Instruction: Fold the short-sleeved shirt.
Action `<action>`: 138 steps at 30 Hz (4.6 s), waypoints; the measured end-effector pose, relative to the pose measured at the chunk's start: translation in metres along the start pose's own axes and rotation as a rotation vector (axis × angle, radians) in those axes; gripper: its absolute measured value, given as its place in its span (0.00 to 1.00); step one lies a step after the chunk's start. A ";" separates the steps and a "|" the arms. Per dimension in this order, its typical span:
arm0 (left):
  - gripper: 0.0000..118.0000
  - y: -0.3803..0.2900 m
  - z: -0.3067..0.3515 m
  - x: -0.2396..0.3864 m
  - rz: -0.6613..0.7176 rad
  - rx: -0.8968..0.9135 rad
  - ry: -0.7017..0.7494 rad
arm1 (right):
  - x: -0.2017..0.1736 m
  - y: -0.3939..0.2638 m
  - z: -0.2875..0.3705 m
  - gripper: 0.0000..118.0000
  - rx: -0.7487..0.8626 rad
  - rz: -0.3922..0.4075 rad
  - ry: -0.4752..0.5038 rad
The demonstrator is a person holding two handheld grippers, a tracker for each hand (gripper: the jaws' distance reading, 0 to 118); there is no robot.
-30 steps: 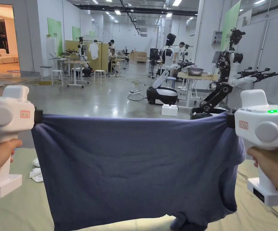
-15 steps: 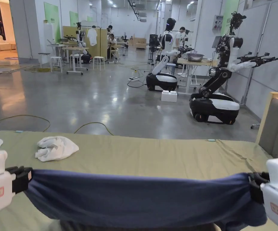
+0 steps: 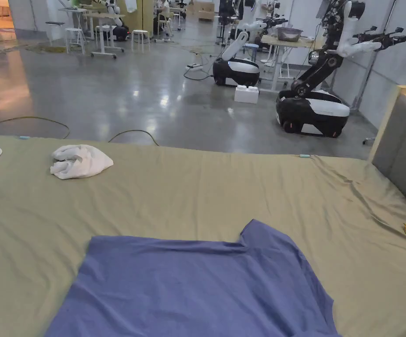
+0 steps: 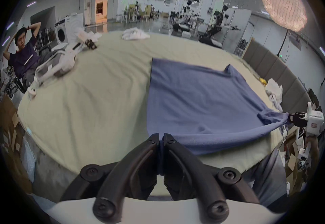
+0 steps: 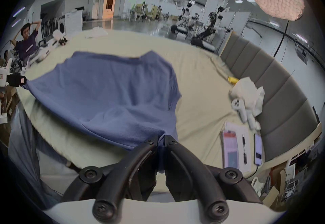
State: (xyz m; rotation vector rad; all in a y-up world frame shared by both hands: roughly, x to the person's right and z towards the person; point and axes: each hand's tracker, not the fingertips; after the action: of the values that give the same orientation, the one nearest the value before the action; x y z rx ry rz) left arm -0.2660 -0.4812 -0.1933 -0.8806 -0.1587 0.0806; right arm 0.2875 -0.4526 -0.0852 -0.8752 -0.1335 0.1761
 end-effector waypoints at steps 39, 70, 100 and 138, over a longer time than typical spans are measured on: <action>0.06 0.112 0.036 0.123 -0.211 0.663 0.097 | -0.067 0.131 0.023 0.05 0.771 -0.279 -0.104; 0.57 -0.011 -0.033 -0.022 0.129 -0.281 0.051 | -0.068 0.087 -0.021 0.00 0.484 -0.174 -0.057; 0.07 -0.007 -0.026 0.001 0.066 -0.212 0.073 | 0.000 0.010 -0.005 0.59 0.031 -0.175 -0.021; 0.07 0.077 -0.028 0.008 0.115 -0.073 0.003 | 0.023 0.060 -0.032 0.08 -0.099 -0.161 0.050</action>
State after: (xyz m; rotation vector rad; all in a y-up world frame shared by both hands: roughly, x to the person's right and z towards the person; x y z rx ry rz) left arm -0.2533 -0.4526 -0.2696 -0.9625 -0.1086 0.1811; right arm 0.3097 -0.4343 -0.1509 -0.9627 -0.1664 -0.0025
